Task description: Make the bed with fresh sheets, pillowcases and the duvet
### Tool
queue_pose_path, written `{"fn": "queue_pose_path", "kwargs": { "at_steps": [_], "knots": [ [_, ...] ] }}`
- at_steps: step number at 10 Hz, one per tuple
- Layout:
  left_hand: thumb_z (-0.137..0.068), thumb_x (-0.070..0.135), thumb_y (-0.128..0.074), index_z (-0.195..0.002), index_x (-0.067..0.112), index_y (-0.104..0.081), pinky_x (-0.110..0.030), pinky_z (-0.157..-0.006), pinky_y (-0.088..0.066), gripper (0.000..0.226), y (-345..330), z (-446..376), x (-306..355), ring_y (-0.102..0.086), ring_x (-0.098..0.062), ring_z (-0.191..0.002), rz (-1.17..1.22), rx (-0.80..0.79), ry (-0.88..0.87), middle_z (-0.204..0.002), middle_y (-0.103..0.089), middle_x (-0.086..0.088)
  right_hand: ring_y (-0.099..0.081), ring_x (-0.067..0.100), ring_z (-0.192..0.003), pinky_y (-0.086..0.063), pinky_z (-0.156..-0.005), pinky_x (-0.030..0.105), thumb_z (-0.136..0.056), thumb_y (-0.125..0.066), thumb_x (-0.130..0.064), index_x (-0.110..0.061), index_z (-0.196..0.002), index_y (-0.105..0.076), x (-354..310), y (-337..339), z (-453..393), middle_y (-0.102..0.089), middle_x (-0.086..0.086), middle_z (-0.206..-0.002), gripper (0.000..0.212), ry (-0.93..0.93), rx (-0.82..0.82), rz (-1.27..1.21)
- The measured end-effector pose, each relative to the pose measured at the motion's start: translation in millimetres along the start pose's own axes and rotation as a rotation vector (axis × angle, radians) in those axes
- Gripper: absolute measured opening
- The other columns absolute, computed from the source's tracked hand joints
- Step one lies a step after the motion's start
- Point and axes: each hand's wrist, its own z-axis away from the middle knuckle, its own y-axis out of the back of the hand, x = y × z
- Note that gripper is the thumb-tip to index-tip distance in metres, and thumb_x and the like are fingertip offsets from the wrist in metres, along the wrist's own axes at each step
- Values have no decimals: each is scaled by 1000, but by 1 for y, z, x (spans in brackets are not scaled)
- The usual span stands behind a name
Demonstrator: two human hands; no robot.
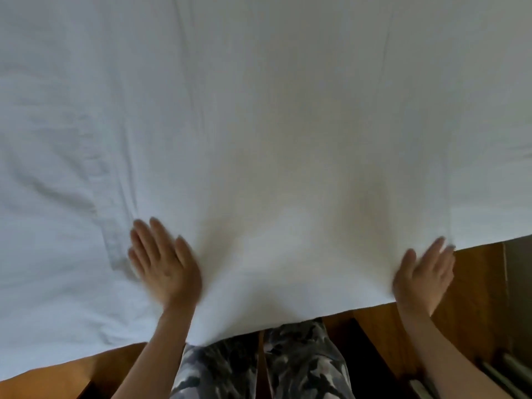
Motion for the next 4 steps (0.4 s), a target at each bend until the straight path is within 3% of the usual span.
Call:
{"fn": "queue_pose_path", "kwargs": {
  "at_steps": [2, 3, 4],
  "knots": [
    [-99, 48, -13, -154, 17, -8, -40, -120, 2, 63, 23, 37, -19, 1, -25, -149, -45, -177, 48, -161, -2, -10, 2, 20, -147, 0, -119, 42, -85, -5, -74, -24, -153, 2, 12, 21, 43, 2, 4, -161, 85, -102, -118, -75],
    [-99, 53, -8, -152, 20, 2, -41, -120, -1, 64, 59, 44, -7, 3, -23, -148, -49, -250, 102, -160, 2, -10, 1, 21, -148, -1, -119, 42, -85, -3, -72, -23, -153, 1, -25, 49, 63, 2, 4, -161, 83, -70, -133, -111],
    [-100, 48, -17, -152, 15, -8, -45, -121, -9, 63, 102, 54, 10, -7, -29, -148, -1, -292, 63, -160, -3, -15, -3, 21, -147, -9, -119, 46, -95, -18, -63, -22, -153, -4, -68, 82, 85, -2, 3, -161, 72, 58, -151, -186]
  ]
}}
